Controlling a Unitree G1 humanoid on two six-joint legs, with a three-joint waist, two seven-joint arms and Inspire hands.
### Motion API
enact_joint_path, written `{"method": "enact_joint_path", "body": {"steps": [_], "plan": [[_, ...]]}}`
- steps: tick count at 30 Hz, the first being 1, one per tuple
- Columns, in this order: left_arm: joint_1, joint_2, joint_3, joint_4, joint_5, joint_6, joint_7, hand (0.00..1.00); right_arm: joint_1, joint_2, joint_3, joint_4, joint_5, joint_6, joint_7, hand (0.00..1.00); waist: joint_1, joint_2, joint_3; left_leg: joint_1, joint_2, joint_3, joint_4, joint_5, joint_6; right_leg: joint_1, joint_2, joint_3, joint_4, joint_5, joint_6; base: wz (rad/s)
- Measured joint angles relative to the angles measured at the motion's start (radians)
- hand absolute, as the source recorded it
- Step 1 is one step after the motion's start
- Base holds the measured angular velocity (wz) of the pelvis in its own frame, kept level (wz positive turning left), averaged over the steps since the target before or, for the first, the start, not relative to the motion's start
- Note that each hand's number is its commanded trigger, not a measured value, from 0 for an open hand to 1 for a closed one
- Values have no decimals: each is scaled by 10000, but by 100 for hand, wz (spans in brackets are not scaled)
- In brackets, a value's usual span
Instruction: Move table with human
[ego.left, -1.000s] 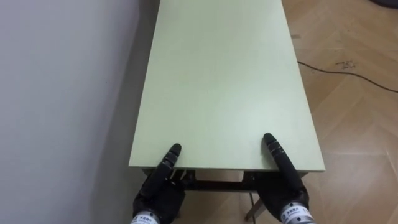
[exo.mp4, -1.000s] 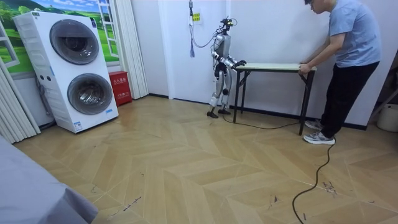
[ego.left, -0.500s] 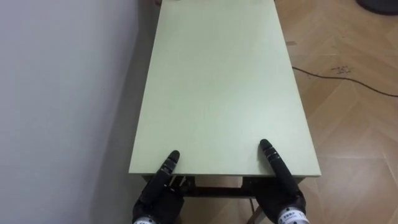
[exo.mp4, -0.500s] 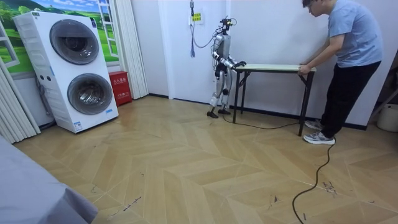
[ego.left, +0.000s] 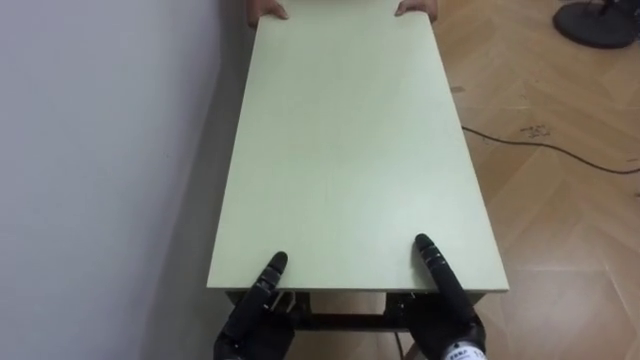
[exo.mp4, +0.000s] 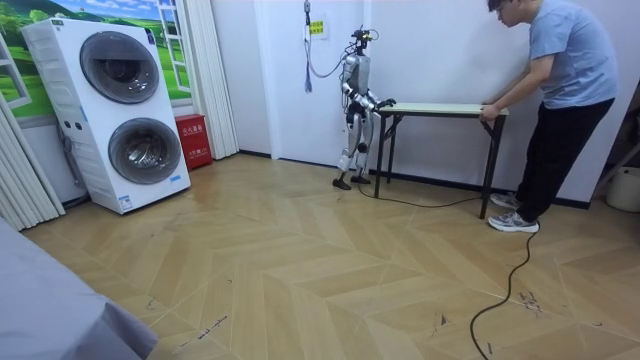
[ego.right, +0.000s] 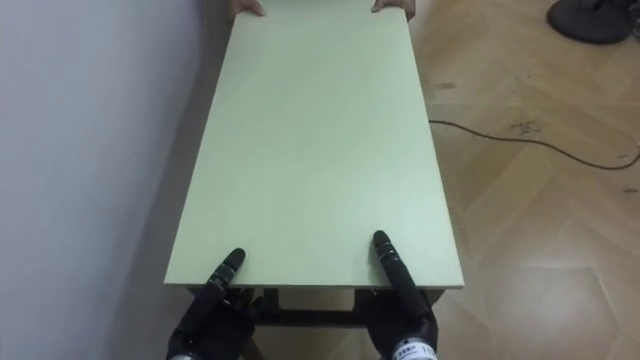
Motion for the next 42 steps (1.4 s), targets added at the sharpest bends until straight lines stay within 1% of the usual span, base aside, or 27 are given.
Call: {"method": "enact_joint_path", "body": {"steps": [1, 3, 4, 5, 6, 8, 10, 13, 15, 16, 17, 18, 19, 20, 21, 22, 23, 25, 28, 29, 30, 33, 35, 37, 40, 42], "plan": [[-79, -62, 78, 238, 131, -4, -139, 0, -41, 34, -52, 258, -16, 4, 123, 0, -3, 7, -1, 36, 3, -5, 2, 1, 1, 29, 3, -20, 3, 9, -4, -5], [-190, -77, 181, 569, 454, -9, -391, 0, -238, 72, -148, 657, -9, 60, 424, 0, 0, 22, -7, 85, 12, -3, 2, 1, 2, 48, 6, -31, 9, 14, -7, -6], [-252, -68, 253, 790, 987, -44, -615, 0, -346, 85, -260, 905, -10, 101, 714, 0, -5, 64, -3, 93, 12, 1, 4, 1, 3, 52, 6, -37, 7, 15, -7, -6], [-343, -41, 264, 1034, 1480, -93, -762, 0, -426, 18, -288, 1314, -72, 89, 1289, 0, -16, 149, -1, 101, 12, 12, 10, 3, 5, 61, 6, -22, 2, 20, -13, -6], [-406, -22, 268, 1179, 1650, -104, -813, 0, -487, -32, -311, 1554, -218, 93, 1522, 0, -14, 205, 1, 116, 12, 23, 7, 4, 7, 70, 5, 3, 3, 23, -16, -6], [-633, 35, 300, 1784, 2140, -118, -1058, 0, -633, -226, -359, 2343, -585, 120, 2123, 0, -40, 281, -27, 172, 7, 53, -45, 7, 13, 122, -3, 5, -26, 25, -16, -5], [-675, 82, 355, 2004, 2343, -129, -1218, 0, -628, -236, -359, 2702, -655, 138, 2409, 0, -101, 340, -71, 171, -1, 70, -82, 16, 0, 169, -2, -8, -151, 25, -16, -4], [-672, 100, 557, 2205, 2343, -194, -1456, 0, -797, -215, -356, 3113, -727, 318, 2782, 0, -202, 258, -82, 179, -29, 115, -139, 60, -62, 186, 16, -111, -235, 25, -16, -3], [-673, 137, 617, 2304, 2347, -241, -1522, 0, -935, -222, -359, 3401, -725, 417, 3001, 0, -225, 153, -83, 185, -19, 119, -129, 75, -86, 238, 22, -237, -325, 27, -19, 0], [-699, 161, 626, 2598, 2645, -293, -1479, 0, -1008, -219, -359, 3600, -726, 434, 3176, 0, -228, 96, -76, 199, -13, 125, -99, 75, -89, 260, 24, -277, -328, 29, -22, 0], [-779, 200, 621, 3196, 3053, -225, -1288, 0, -1111, -220, -383, 3774, -723, 534, 3315, 0, -273, 44, -48, 235, -5, 169, -83, 71, -93, 301, 25, -285, -328, 30, -23, 0], [-853, 219, 621, 3503, 3172, -159, -1156, 0, -1133, -222, -391, 3820, -702, 573, 3375, 0, -297, 16, -34, 245, 3, 179, -81, 62, -96, 313, 26, -294, -332, 30, -23, 0], [-790, 274, 620, 4001, 3257, -30, -946, 0, -1140, -223, -423, 3879, -676, 641, 3497, 0, -338, -42, -5, 232, 15, 180, -46, 26, -102, 315, 30, -337, -332, 30, -23, 0], [-699, 341, 613, 4323, 3377, 81, -777, 0, -1140, -221, -426, 3960, -642, 709, 3665, 0, -365, -48, 5, 163, 94, 172, 56, -30, -90, 305, 36, -392, -334, 30, -24, 11], [-746, 388, 669, 4324, 3409, 44, -720, 0, -1142, -222, -436, 3978, -604, 734, 3730, 0, -374, -88, 37, 114, 92, 156, 95, -37, -85, 299, 35, -466, -334, 31, -24, 11], [-838, 495, 674, 4380, 3428, 61, -694, 0, -1173, -261, -459, 4052, -556, 777, 3834, 0, -317, -142, 57, 64, 103, 94, 160, -47, -71, 257, 36, -486, -319, 47, -31, 5], [-841, 562, 674, 4454, 3426, 57, -688, 0, -1169, -294, -452, 4131, -558, 839, 3930, 0, -274, -128, 46, 43, 99, 93, 178, -65, -59, 234, 33, -500, -313, 56, -25, -5], [-827, 586, 617, 4507, 3424, 59, -591, 0, -1169, -292, -441, 4171, -556, 863, 4021, 0, -262, -106, 35, 33, 97, 93, 184, -76, -41, 208, 30, -490, -307, 88, 11, -5], [-861, 583, 537, 4586, 3414, 56, -494, 0, -1142, -273, -430, 4225, -461, 884, 4132, 0, -264, -5, 28, 15, 94, 95, 183, -81, -23, 187, 26, -494, -324, 129, 29, -4], [-872, 580, 516, 4610, 3407, 56, -466, 0, -1131, -272, -429, 4238, -288, 886, 4134, 0, -260, 16, 5, 17, 92, 99, 181, -83, -20, 188, 24, -505, -325, 132, 29, 0], [-869, 581, 517, 4612, 3406, 56, -459, 0, -1126, -269, -428, 4239, -253, 885, 4136, 0, -261, 18, -4, 17, 92, 100, 180, -83, -20, 189, 24, -511, -325, 132, 29, 0], [-856, 577, 511, 4615, 3402, 56, -362, 0, -1118, -270, -420, 4239, -92, 879, 4141, 0, -256, 115, -11, 17, 96, 109, 185, -81, -20, 191, 28, -526, -331, 132, 29, 0], [-823, 574, 512, 4615, 3403, 56, -335, 0, -1093, -275, -420, 4246, 61, 873, 4143, 0, -258, 179, -40, 18, 98, 114, 186, -80, -20, 192, 29, -532, -331, 132, 29, 0], [-814, 574, 513, 4615, 3404, 53, -328, 0, -1076, -278, -422, 4246, 93, 868, 4139, 0, -255, 190, -47, 28, 99, 118, 184, -80, -21, 198, 29, -536, -330, 132, 29, 0], [-802, 568, 513, 4615, 3405, 5, -306, 0, -1035, -274, -422, 4292, 103, 964, 4136, 0, -245, 180, -43, 45, 96, 126, 160, -79, -20, 202, 20, -551, -326, 132, 29, 0], [-797, 570, 505, 4614, 3402, -18, -265, 0, -1017, -286, -413, 4571, 62, 999, 4115, 0, -249, 151, -27, 61, 89, 141, 129, -79, -19, 203, 14, -529, -323, 132, 29, 0]]}}
